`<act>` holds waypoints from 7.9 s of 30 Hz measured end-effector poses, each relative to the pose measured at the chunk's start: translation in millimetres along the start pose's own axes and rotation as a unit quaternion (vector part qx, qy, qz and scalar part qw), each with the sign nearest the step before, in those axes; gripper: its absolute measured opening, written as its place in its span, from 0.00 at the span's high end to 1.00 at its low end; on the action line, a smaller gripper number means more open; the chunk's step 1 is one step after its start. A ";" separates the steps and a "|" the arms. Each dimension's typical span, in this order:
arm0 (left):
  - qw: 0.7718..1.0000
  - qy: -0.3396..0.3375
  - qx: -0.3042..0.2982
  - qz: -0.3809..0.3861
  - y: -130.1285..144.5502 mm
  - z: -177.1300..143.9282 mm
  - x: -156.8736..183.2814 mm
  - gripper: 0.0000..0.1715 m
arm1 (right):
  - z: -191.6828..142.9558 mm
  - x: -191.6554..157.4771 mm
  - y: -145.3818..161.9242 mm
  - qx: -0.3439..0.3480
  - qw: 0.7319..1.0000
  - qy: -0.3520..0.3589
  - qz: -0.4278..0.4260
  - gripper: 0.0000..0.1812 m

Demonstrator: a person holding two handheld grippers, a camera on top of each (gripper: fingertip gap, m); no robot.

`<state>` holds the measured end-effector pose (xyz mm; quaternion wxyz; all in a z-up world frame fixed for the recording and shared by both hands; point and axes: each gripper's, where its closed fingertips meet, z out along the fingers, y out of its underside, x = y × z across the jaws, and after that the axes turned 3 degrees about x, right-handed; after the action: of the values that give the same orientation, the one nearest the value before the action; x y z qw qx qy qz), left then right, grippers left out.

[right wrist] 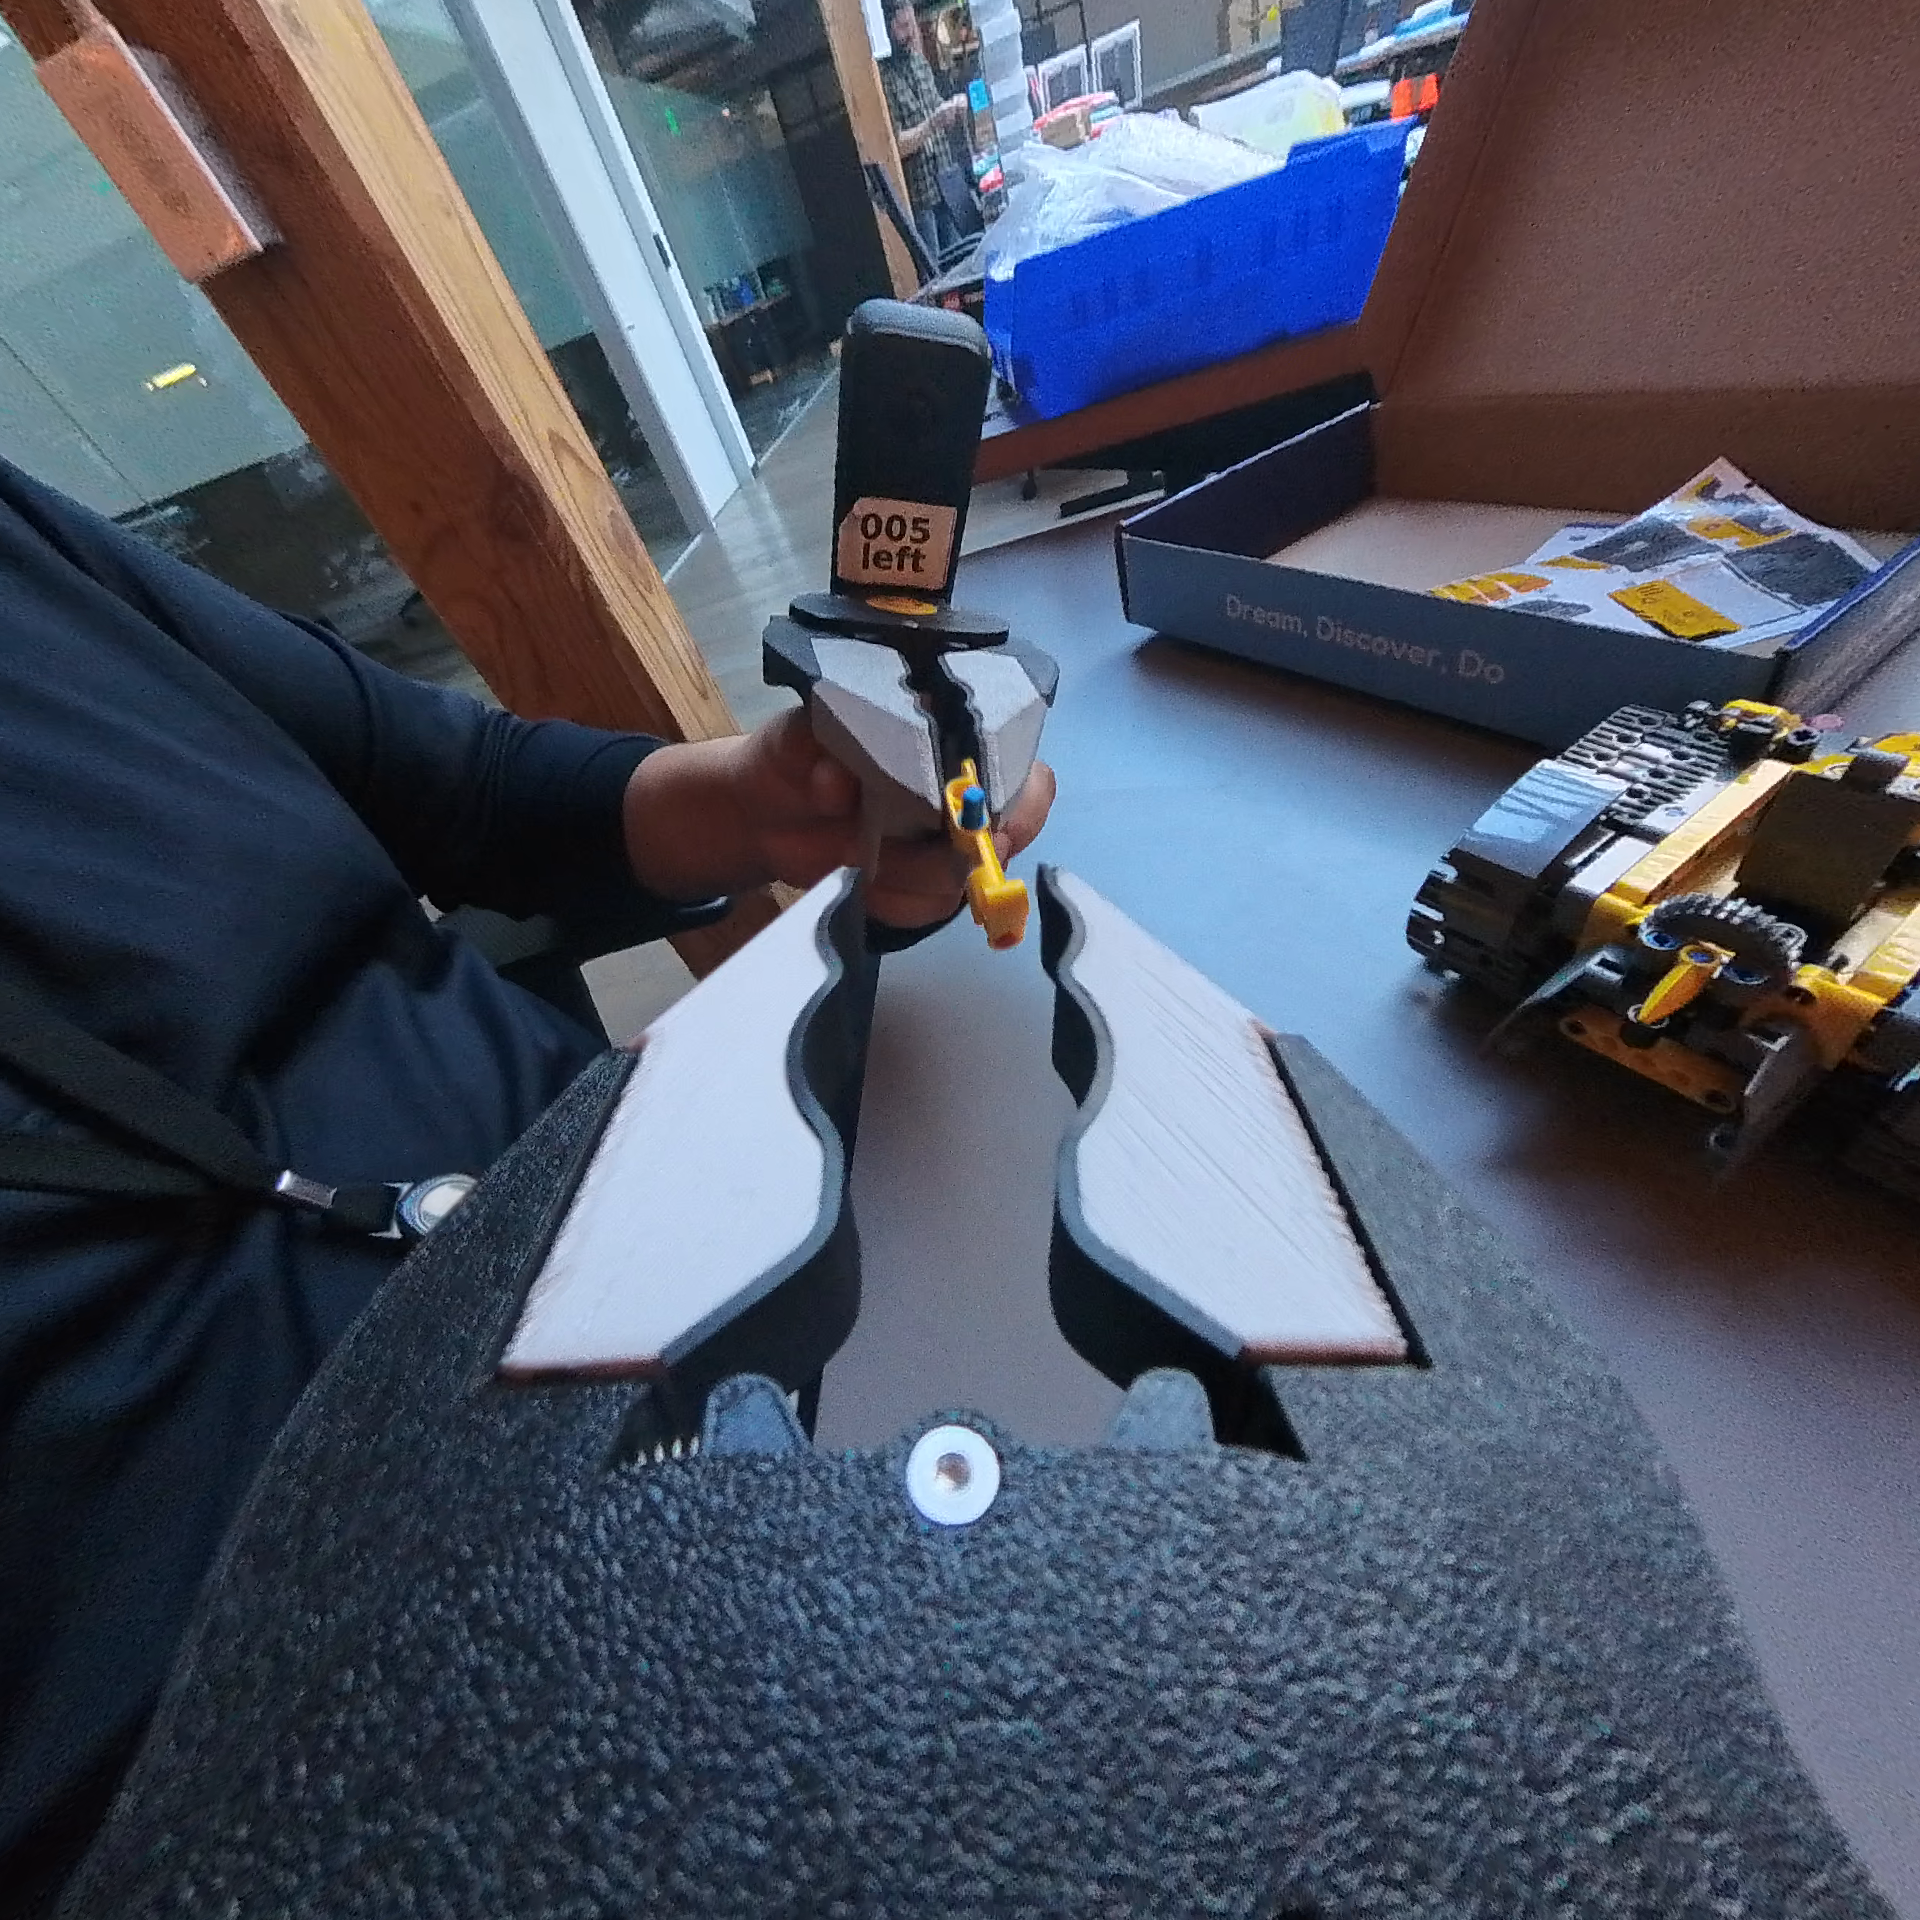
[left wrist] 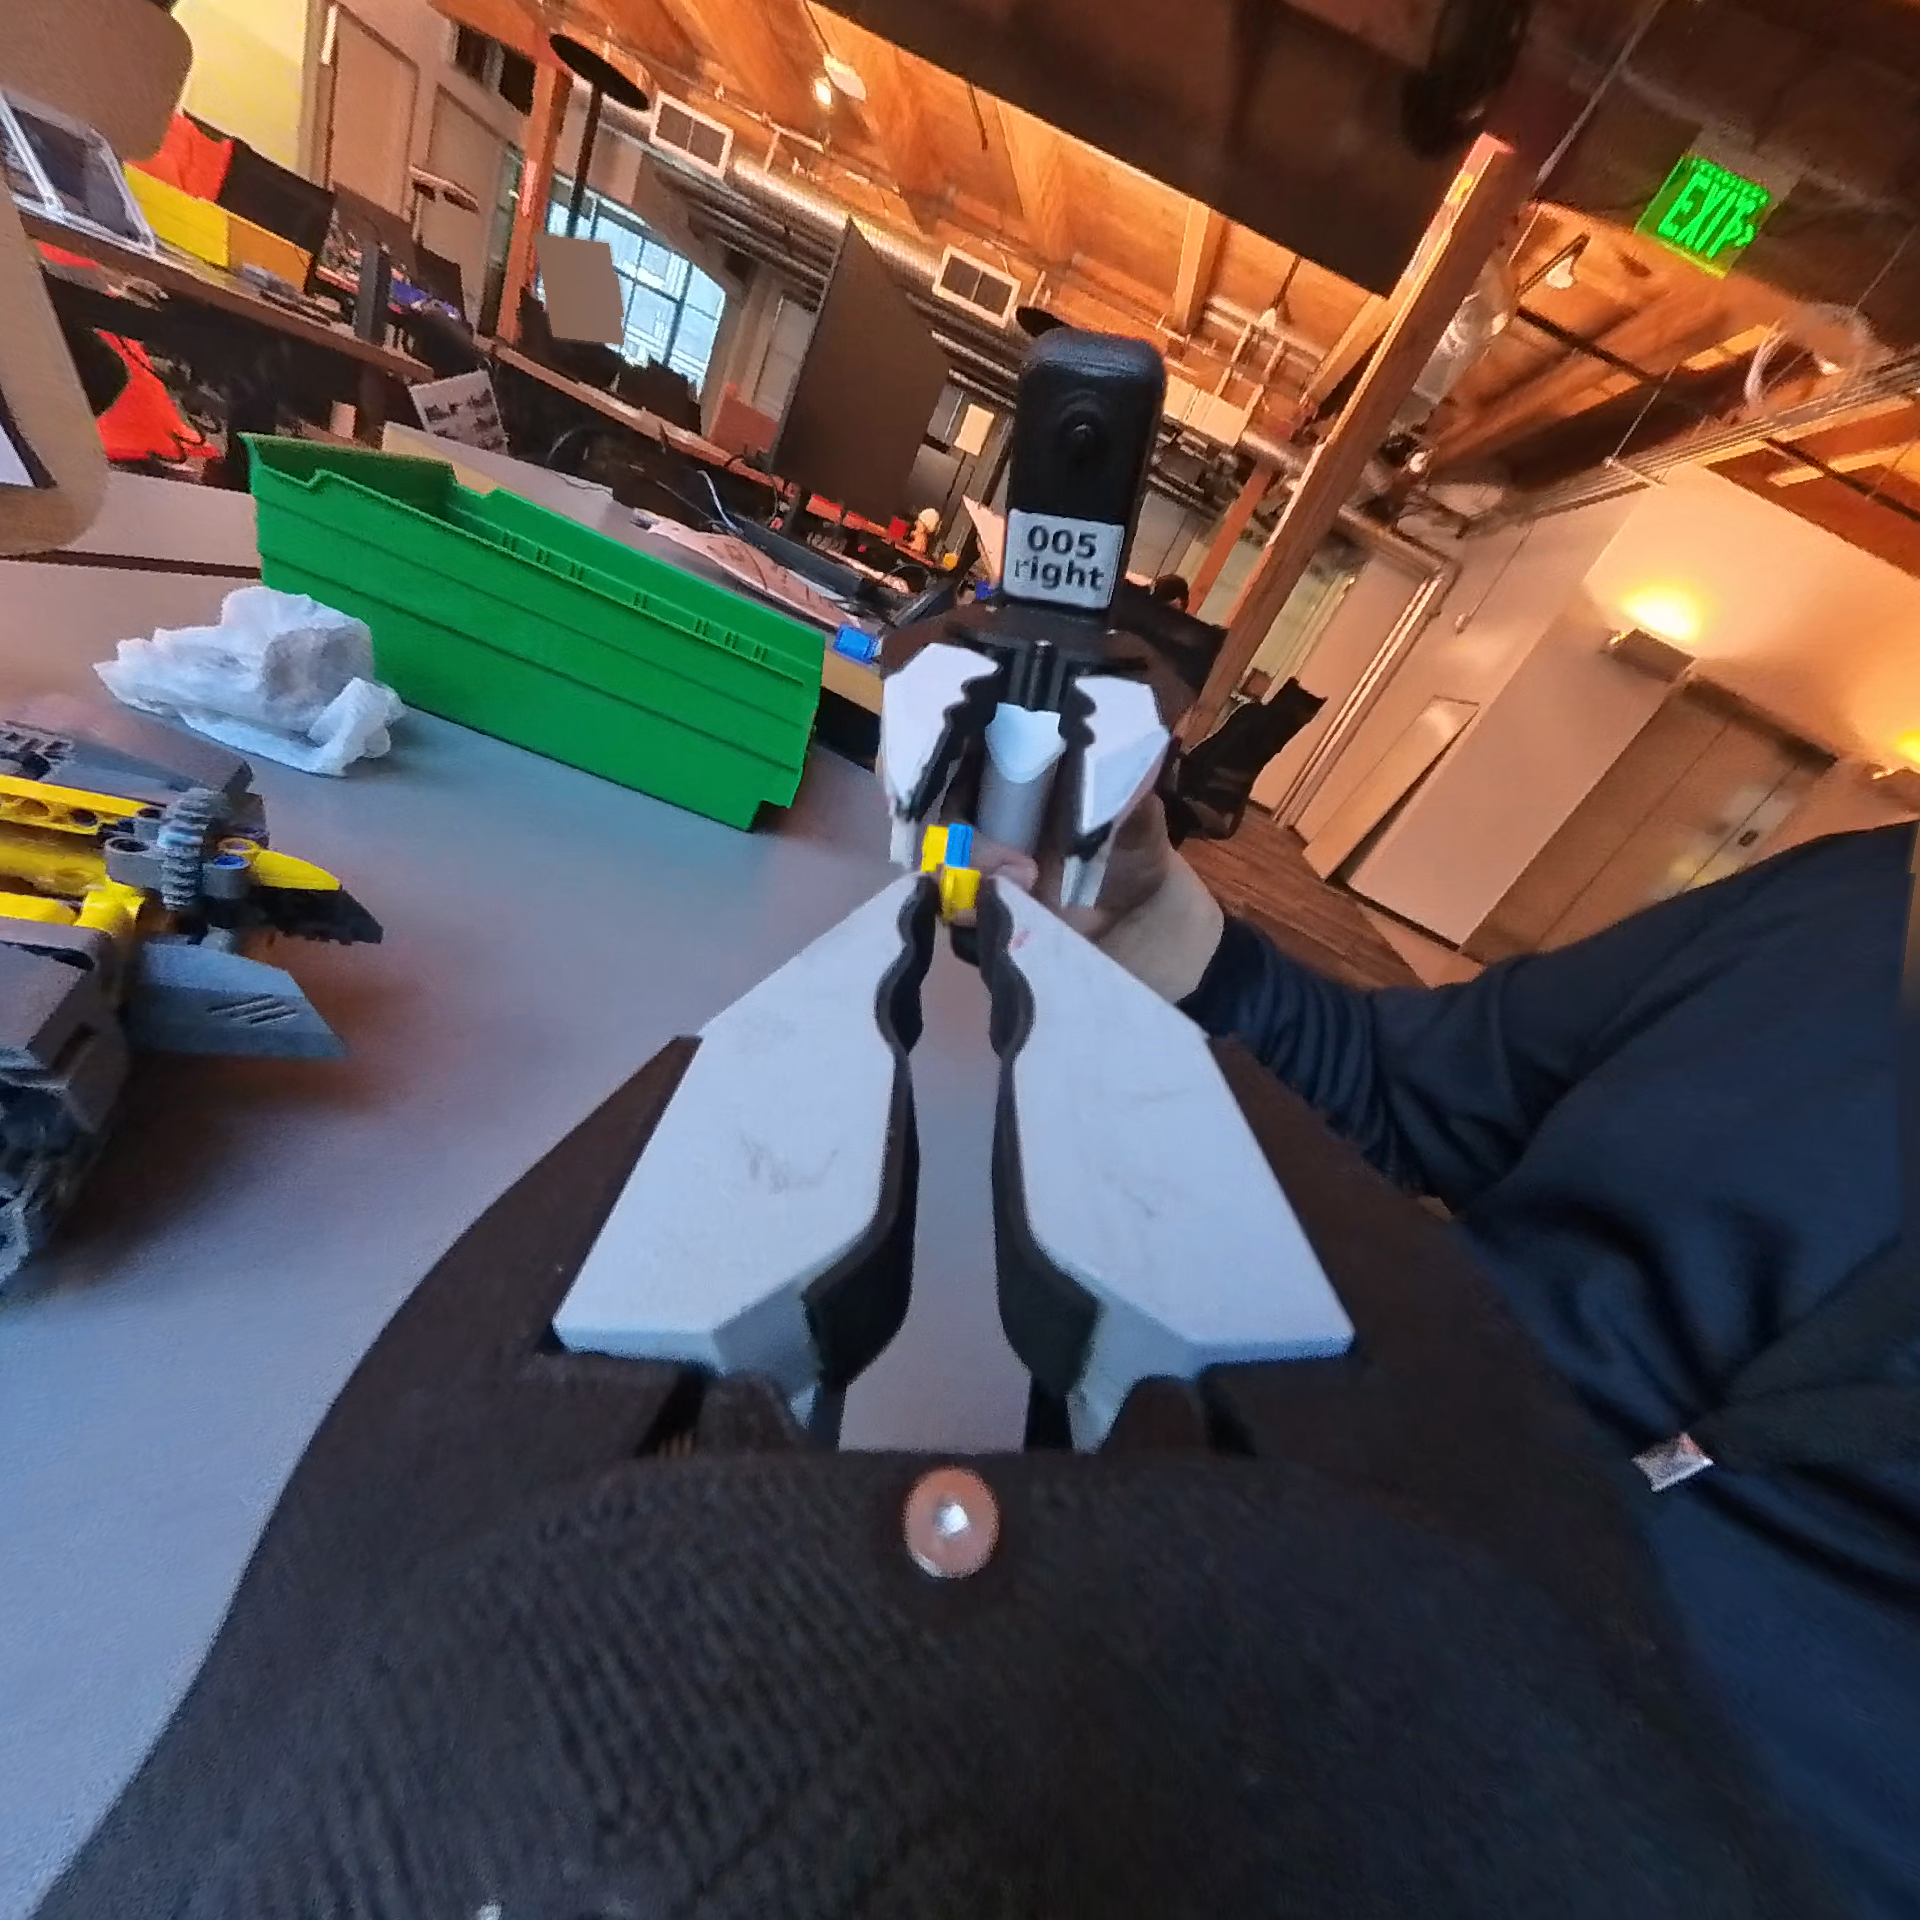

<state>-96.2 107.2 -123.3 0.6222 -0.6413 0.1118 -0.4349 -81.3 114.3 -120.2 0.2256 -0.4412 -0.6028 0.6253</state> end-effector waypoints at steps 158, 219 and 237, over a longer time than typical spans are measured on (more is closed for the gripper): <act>0.990 -0.125 0.064 0.018 2.7 -21.4 -55.6 0.97 | -33.3 130.8 85.4 -0.181 0.975 0.129 0.015 0.91; 0.969 -0.146 -0.011 0.199 22.5 -1.2 -31.1 0.97 | 42.3 24.4 15.1 -0.010 0.998 0.015 0.057 0.97; 0.980 -0.144 0.041 0.129 6.9 -12.7 -41.0 0.94 | 32.9 38.2 -5.3 0.139 0.936 -0.096 0.309 0.99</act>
<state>-126.7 124.9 -148.5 0.7083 -0.6515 0.0845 -0.2582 -129.1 128.1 -129.6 0.0215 -0.5077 -0.3623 0.7813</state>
